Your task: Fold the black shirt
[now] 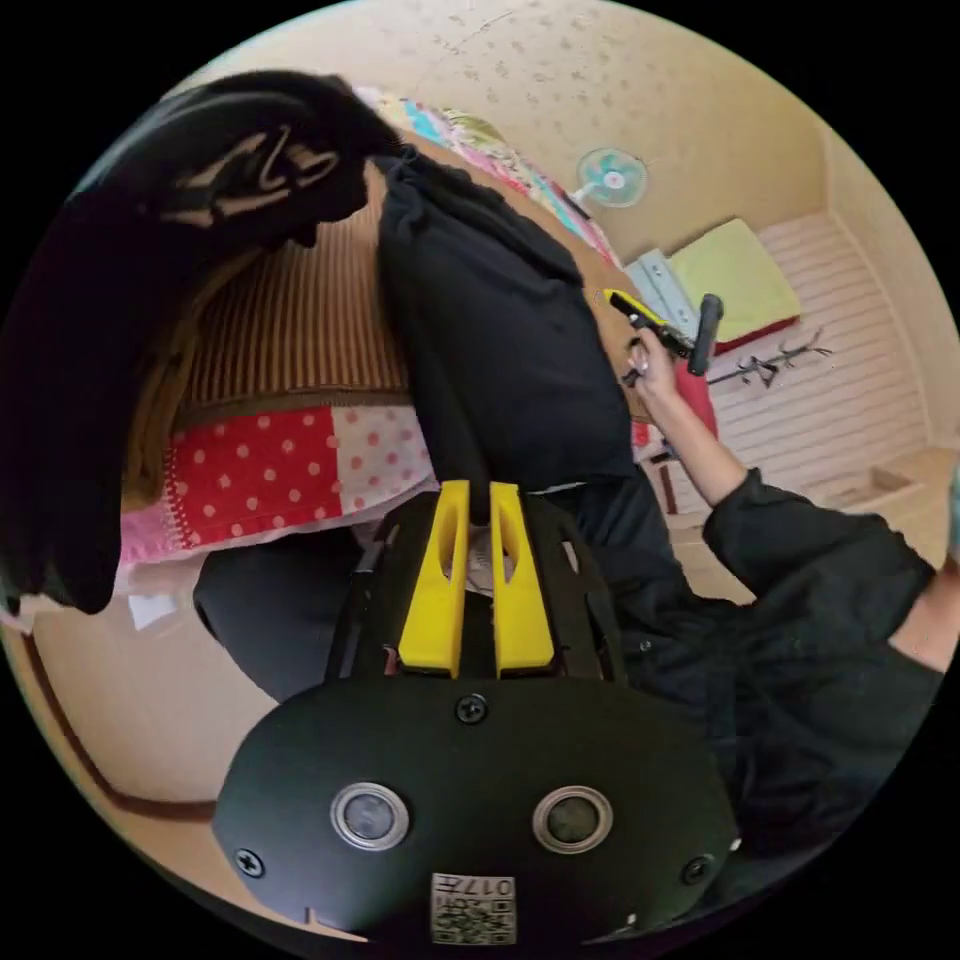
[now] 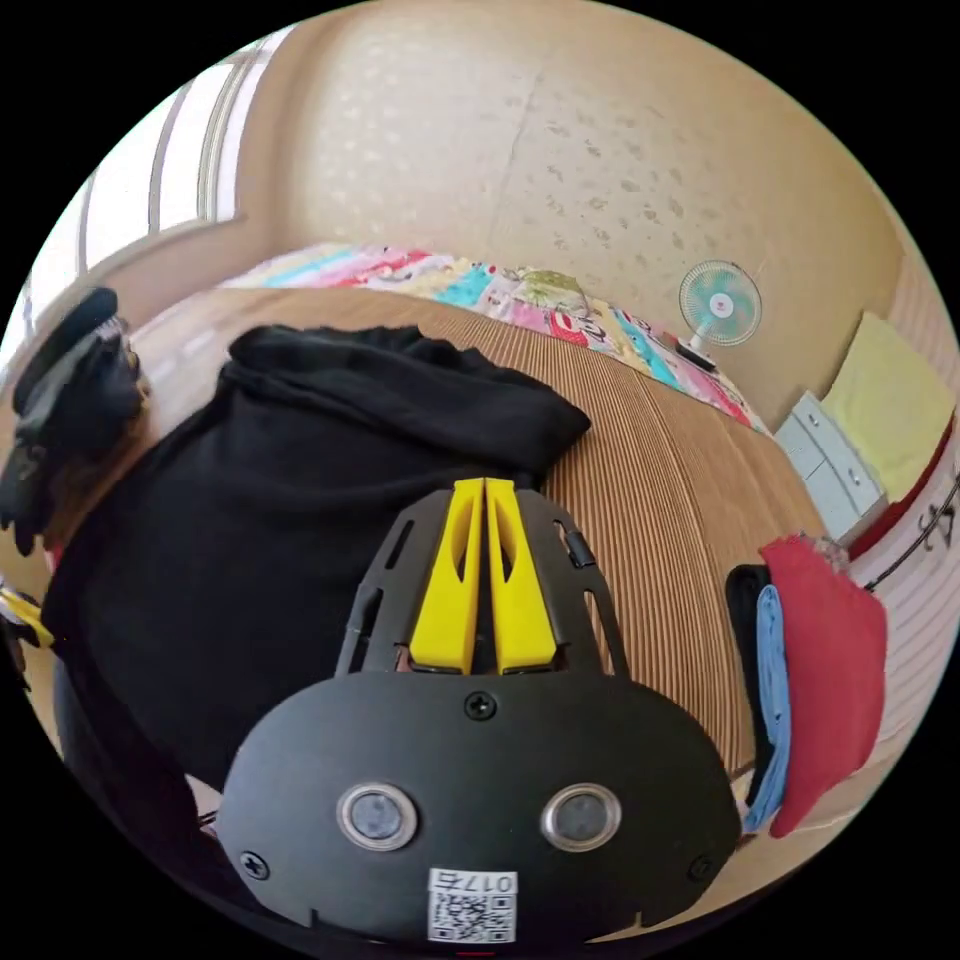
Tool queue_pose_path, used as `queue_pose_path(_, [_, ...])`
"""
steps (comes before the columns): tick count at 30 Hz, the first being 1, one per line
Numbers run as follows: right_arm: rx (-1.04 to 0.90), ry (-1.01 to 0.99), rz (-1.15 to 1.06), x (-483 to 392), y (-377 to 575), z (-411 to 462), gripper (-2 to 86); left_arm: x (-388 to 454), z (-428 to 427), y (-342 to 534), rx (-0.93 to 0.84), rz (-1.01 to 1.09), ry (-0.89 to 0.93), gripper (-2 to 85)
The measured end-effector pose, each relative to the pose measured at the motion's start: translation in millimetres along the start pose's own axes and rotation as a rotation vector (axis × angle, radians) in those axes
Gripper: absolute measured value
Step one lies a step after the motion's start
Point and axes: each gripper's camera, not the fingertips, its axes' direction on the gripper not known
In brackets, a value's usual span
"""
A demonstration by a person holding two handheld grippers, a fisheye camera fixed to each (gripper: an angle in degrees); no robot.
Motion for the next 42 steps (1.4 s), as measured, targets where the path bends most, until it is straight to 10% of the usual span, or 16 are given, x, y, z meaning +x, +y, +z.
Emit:
queue_pose_path(4, [0.094,-0.266,-0.063,54.9,55.0,-89.5,1.1,-45.5,-14.6,16.2,-0.063,-0.199,-0.118,4.3])
queue_pose_path(12, [-0.358,-0.594,0.089,126.2,124.2,-131.8,8.0,-74.6,-0.2,24.4,-0.068,-0.274,-0.178,8.7])
queue_pose_path(27, [-0.825,-0.65,0.02,145.5,65.1,-90.8,11.1,-97.5,-0.4,28.0,-0.244,-0.066,-0.17,4.6])
queue_pose_path(42, [-0.009,-1.279,0.197,322.0,1.9,-326.0,2.7,-64.6,-104.0,68.9,0.272,0.12,0.481,4.1])
